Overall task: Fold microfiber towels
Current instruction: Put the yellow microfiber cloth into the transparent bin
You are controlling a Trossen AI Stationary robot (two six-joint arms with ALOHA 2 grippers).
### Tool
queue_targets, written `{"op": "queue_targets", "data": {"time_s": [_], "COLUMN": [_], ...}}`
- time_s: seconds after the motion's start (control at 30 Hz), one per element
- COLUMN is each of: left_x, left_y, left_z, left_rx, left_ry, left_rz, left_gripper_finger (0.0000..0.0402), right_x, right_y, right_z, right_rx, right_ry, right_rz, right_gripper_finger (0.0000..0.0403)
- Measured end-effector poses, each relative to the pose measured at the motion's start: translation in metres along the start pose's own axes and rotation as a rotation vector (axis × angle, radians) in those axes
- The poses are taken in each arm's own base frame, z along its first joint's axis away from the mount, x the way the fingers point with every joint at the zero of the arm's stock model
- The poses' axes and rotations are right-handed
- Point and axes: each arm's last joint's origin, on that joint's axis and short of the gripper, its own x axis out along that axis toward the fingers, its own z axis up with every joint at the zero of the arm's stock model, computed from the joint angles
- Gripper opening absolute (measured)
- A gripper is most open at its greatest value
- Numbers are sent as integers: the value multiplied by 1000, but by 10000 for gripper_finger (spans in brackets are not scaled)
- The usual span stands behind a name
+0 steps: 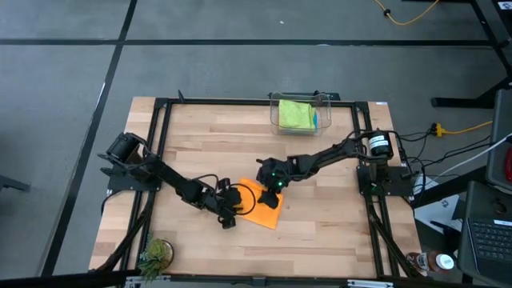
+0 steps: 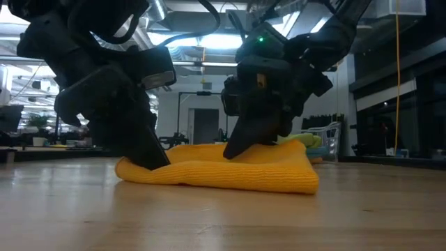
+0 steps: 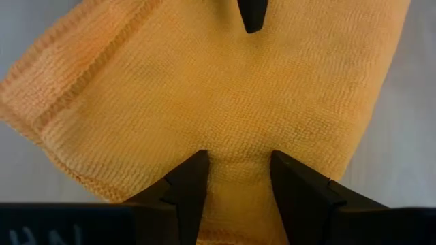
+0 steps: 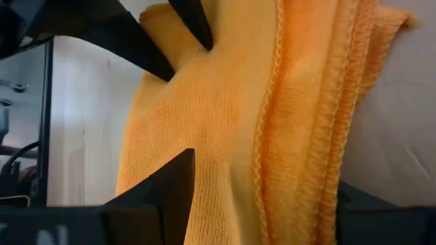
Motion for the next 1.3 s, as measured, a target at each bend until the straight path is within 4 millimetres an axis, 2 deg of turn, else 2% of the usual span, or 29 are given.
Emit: {"op": "queue_targets", "data": {"time_s": [0.1,0.17,0.23,0.37,0.47,0.57,0.67,0.8,0.93,1.07,1.17,1.23,1.3], "left_x": [0,0,0,0,-3,-13,-31,-63,-86,-94,-93,-90,-89], "left_y": [0,0,0,1,1,0,-2,0,6,8,9,9,10], "left_z": [0,0,0,0,2,16,34,57,67,72,70,69,66], "left_rx": [-1,-1,-1,8,54,74,82,25,13,1,9,17,28], "left_ry": [1,3,3,-10,-24,-47,-58,-66,-109,-156,-145,-134,-115], "left_rz": [-3,-6,-6,17,32,25,29,81,145,182,189,198,211], "left_gripper_finger": [157,157,157,157,157,157,157,157,157,157,157,157,157], "right_x": [0,0,0,0,-3,-16,-44,-93,-156,-217,-262,-285,-298], "right_y": [-1,-3,-3,-5,-2,-2,2,9,23,34,42,39,26], "right_z": [1,1,1,1,3,7,18,34,57,72,84,91,93], "right_rx": [-4,-1,-5,-39,-56,-68,-97,-159,-298,-379,-418,-426,-447], "right_ry": [-14,-14,-20,-25,-41,-41,-48,-67,-147,-215,-306,-325,-275], "right_rz": [-14,-15,-24,-40,-48,-64,-98,-269,-445,-654,-726,-765,-800], "right_gripper_finger": [187,166,129,23,13,8,8,8,8,8,8,8,8]}}
